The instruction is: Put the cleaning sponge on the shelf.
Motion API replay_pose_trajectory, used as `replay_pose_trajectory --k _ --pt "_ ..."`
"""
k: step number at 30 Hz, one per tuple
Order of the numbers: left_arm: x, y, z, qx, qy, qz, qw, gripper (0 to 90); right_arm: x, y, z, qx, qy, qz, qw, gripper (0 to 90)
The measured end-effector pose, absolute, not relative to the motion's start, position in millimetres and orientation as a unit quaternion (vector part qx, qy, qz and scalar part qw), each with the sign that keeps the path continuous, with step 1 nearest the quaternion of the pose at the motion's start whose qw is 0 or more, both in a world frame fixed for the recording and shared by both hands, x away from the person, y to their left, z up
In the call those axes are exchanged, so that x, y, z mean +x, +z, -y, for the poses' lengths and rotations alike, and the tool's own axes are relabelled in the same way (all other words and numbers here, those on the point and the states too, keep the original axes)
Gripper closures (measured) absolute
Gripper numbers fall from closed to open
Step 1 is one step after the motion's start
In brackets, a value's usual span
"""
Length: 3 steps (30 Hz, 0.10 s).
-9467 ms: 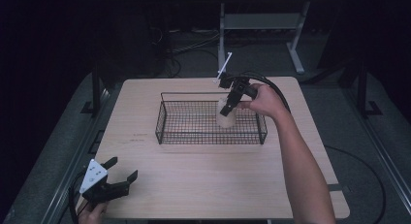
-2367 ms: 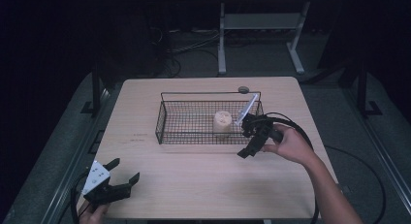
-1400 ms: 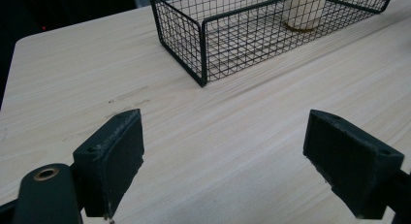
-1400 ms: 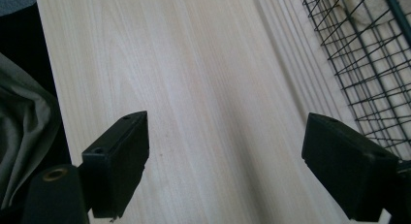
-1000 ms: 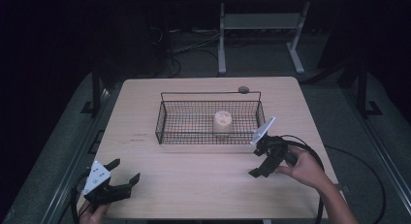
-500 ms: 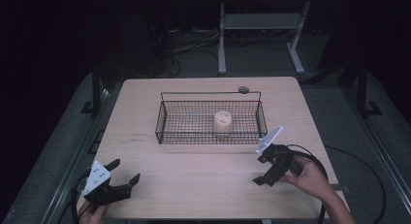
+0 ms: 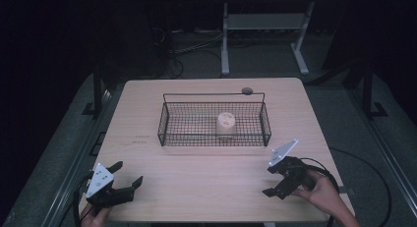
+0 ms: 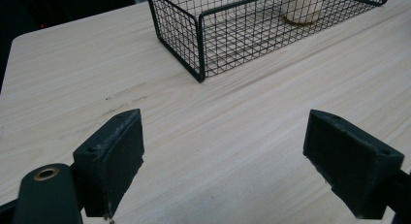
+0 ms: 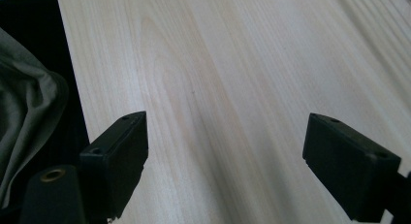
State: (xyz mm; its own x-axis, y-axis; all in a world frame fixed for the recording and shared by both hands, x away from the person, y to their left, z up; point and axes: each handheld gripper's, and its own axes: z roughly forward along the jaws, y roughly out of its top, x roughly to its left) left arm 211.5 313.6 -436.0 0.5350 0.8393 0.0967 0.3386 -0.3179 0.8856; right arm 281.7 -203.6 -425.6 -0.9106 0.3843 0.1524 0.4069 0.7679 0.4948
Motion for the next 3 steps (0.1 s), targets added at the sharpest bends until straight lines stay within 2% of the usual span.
replay_pose_trajectory --k 3 --pt "211.6 -436.1 -312.8 0.760 0.286 -0.388 0.436 13.8 276.0 -428.6 206.6 -0.210 -0.278 0.937 0.015 16.0"
